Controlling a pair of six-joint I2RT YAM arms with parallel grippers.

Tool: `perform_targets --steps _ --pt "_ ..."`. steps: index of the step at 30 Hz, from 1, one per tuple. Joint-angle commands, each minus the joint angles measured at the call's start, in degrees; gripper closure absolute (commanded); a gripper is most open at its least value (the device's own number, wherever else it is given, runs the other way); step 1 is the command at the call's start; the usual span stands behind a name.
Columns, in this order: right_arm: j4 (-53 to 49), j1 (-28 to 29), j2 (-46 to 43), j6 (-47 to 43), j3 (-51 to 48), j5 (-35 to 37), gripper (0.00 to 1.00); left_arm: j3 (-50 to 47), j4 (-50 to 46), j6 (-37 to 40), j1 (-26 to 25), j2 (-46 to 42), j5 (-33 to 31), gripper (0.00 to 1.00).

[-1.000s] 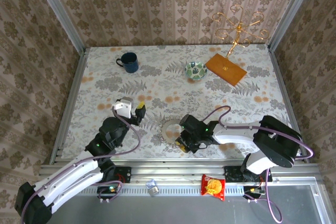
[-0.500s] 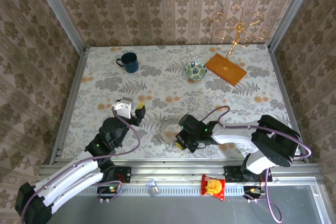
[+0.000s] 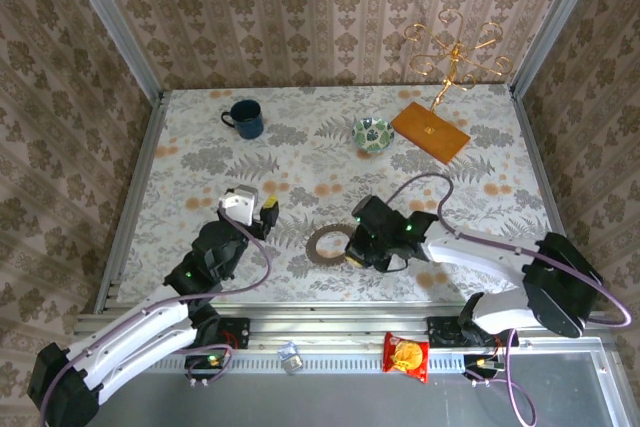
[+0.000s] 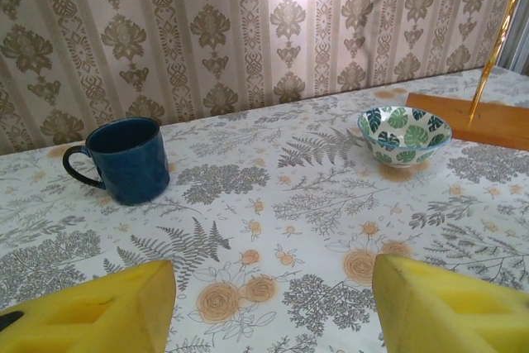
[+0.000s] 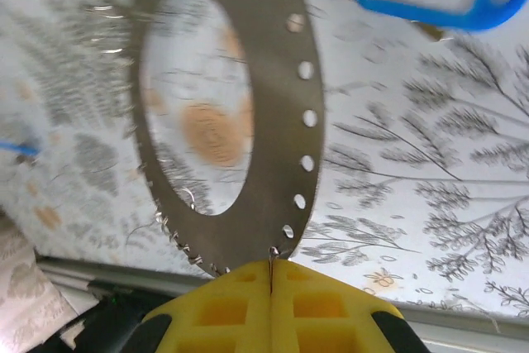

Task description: Put the keys on the keyring

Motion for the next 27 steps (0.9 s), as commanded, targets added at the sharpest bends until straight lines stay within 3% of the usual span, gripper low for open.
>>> perform_targets --steps 1,5,10,15,20,27 --pt "-7.61 -1.04 -2.6 -20.3 4.43 2.73 1.0 2.98 0.0 3.01 0.52 0.58 0.39 0.35" --pt "-11.13 -2.98 -2.4 -37.56 11.04 1.42 1.0 3.74 -0.34 5.49 0.53 1.24 3.05 0.36" --pt "-15.49 -4.19 -0.5 -55.71 18.45 0.12 1.0 6.16 -3.26 9.68 1.4 2.71 11.7 0.37" --pt "-13.96 -4.87 -0.66 -70.68 19.61 -3.07 1.0 8.69 -6.99 12.33 3.35 4.12 20.51 0.41" --pt "-7.7 -4.87 -2.08 -78.86 17.03 -5.18 1.0 9.2 -7.78 13.59 6.08 6.09 30.48 0.49" --pt "-0.56 -4.87 -2.81 -83.37 14.42 -9.69 1.0 8.93 -7.35 13.42 10.91 9.27 46.4 0.56"
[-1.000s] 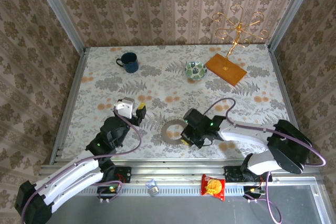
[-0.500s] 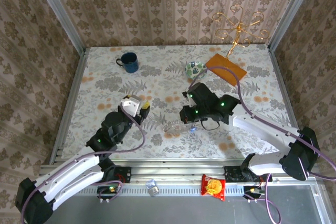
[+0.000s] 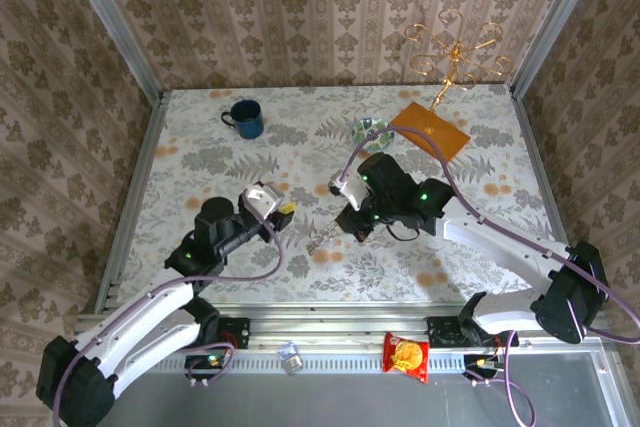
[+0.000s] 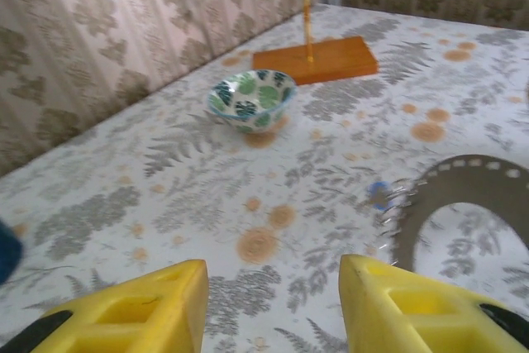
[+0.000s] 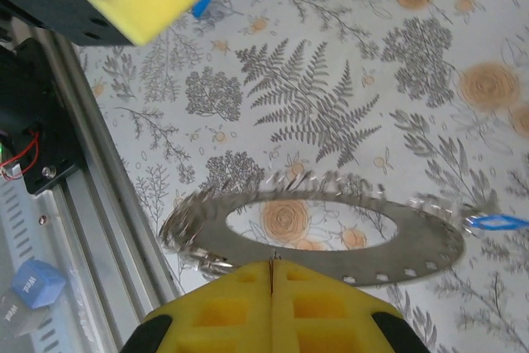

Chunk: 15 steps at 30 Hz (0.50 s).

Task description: Put the keys on the keyring

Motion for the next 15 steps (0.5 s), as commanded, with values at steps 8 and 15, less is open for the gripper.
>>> perform_targets --steps 8,15 --pt "10.15 -1.86 -0.04 -14.05 -2.71 -13.99 1.0 0.71 2.45 2.69 2.99 5.17 26.29 0.67" --pt "8.8 -1.92 1.99 -19.28 -1.87 -16.73 1.0 -0.12 5.43 4.54 0.48 9.73 29.81 0.7"
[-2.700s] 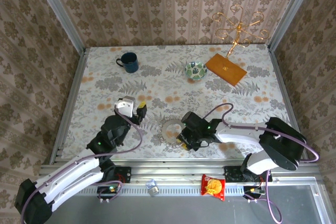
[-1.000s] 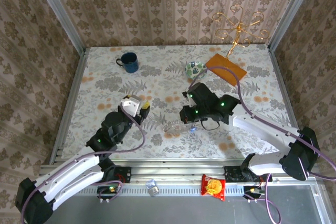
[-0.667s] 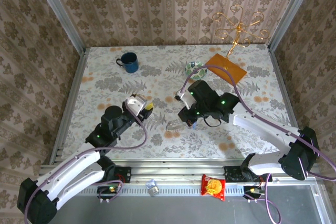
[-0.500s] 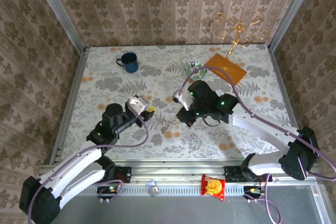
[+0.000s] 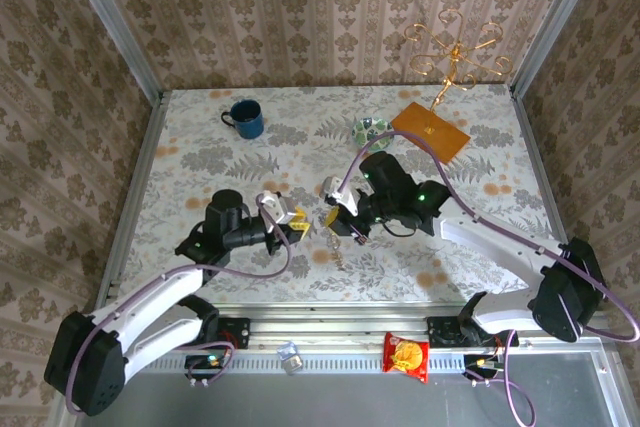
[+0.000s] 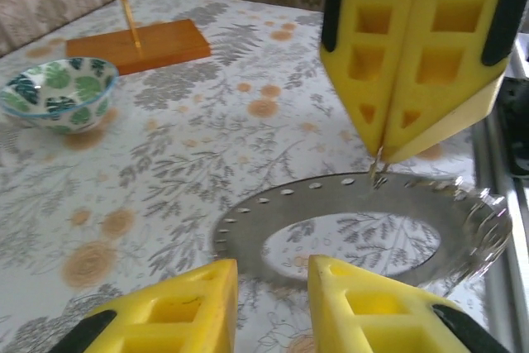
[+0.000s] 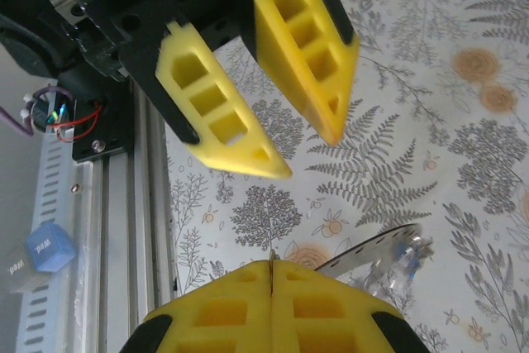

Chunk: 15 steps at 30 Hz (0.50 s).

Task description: Put the keys on the keyring

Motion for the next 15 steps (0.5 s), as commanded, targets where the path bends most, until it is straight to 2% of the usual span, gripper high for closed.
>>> perform_targets --steps 1,15 --pt "1.46 -0.16 0.79 -4.29 0.7 -4.25 1.0 -0.18 4.52 1.95 -1.69 1.08 4.46 0.7" --pt "2.17 0.56 1.34 -4.89 0.33 -5.91 1.0 -0.26 9.75 0.58 -4.49 6.15 8.26 0.73"
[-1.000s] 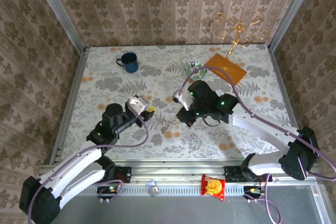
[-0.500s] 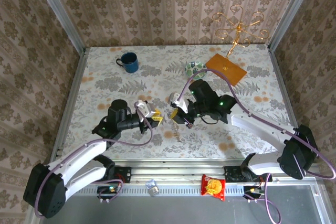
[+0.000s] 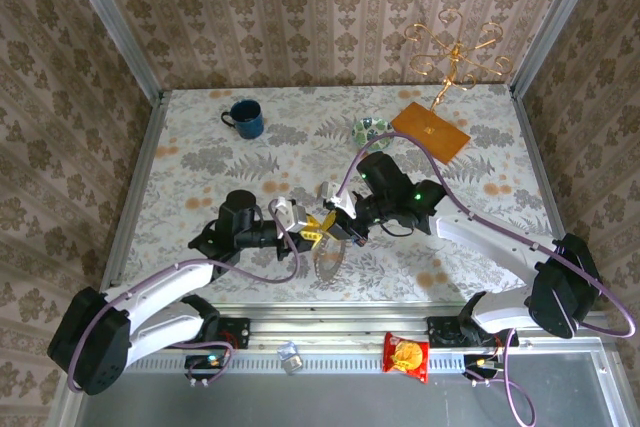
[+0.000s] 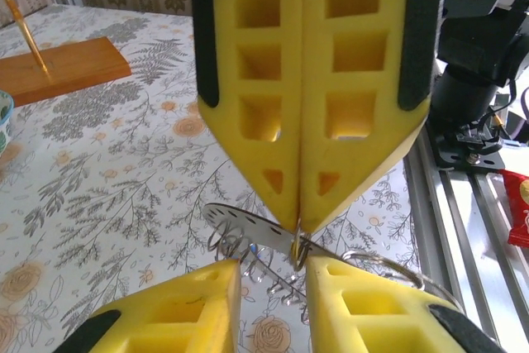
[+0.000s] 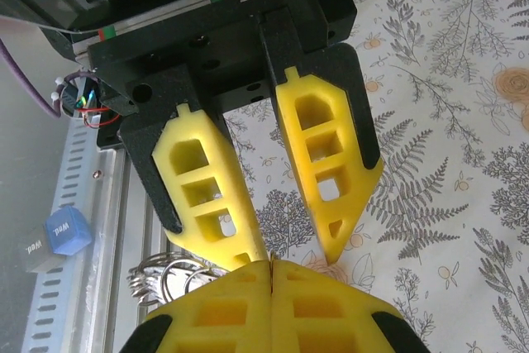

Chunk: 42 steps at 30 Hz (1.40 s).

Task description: Put the keys on the keyring

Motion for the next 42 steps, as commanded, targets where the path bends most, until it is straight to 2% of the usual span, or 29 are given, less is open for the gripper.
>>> perform_targets --steps 1,4,10,12,13,14,15,19,22,25,27,29,32,42 --pt "1.95 0.58 0.25 -1.54 0.37 -1.72 1.0 -0.19 2.93 0.22 -0.41 0.27 2.64 0.74" --pt "1.93 0.96 0.42 -1.79 0.46 -1.36 1.0 -0.11 3.22 -0.05 -0.56 0.32 3.17 0.76" --pt "2.02 1.46 0.51 -1.75 0.43 -1.79 1.0 -0.08 3.4 0.01 -0.76 0.32 3.21 0.98" --pt "2.11 1.44 0.19 -1.35 0.25 -0.63 1.0 -0.09 3.31 0.2 -0.76 0.26 3.02 1.0" --pt "2.39 1.37 -0.2 -0.74 0.03 0.78 0.92 -0.11 3.35 0.36 -0.83 0.16 2.68 1.0" --pt "2.95 0.92 -1.01 0.19 -0.43 2.33 0.79 -0.27 3.2 0.59 -0.88 -0.15 2.09 1.0" --pt "3.6 0.2 -2.27 1.08 -1.18 3.66 0.71 -0.49 3.12 0.96 -1.12 -0.56 1.17 1.0" --pt "8.42 -3.75 -9.86 4.02 -6.66 5.26 0.59 -1.27 2.14 3.86 -2.29 -2.93 -2.83 1.0" --pt "11.78 -3.77 -15.13 1.81 -11.91 6.71 0.51 -1.73 1.78 7.05 -3.86 -4.61 -7.07 1.0" --pt "11.63 -1.72 -18.16 -6.2 -15.49 7.31 0.52 -2.0 1.56 9.55 -5.23 -5.68 -11.0 1.0" --pt "10.89 -0.59 -17.79 -8.29 -15.49 10.9 0.55 -2.04 1.31 10.94 -5.94 -6.08 -12.1 1.0" --pt "8.91 -0.03 -16.35 -11.51 -14.31 11.7 0.63 -1.94 1.1 11.77 -6.44 -6.35 -12.54 1.0" --pt "9.97 1.21 -14.59 -12.97 -13.65 13.62 0.66 -1.63 0.3 12.33 -6.9 -6.26 -12.43 1.0" --pt "14.7 4.23 -11.06 -16.32 -13.73 12.62 0.73 -1.91 0.84 12.2 -7.66 -5.68 -12.32 1.0"
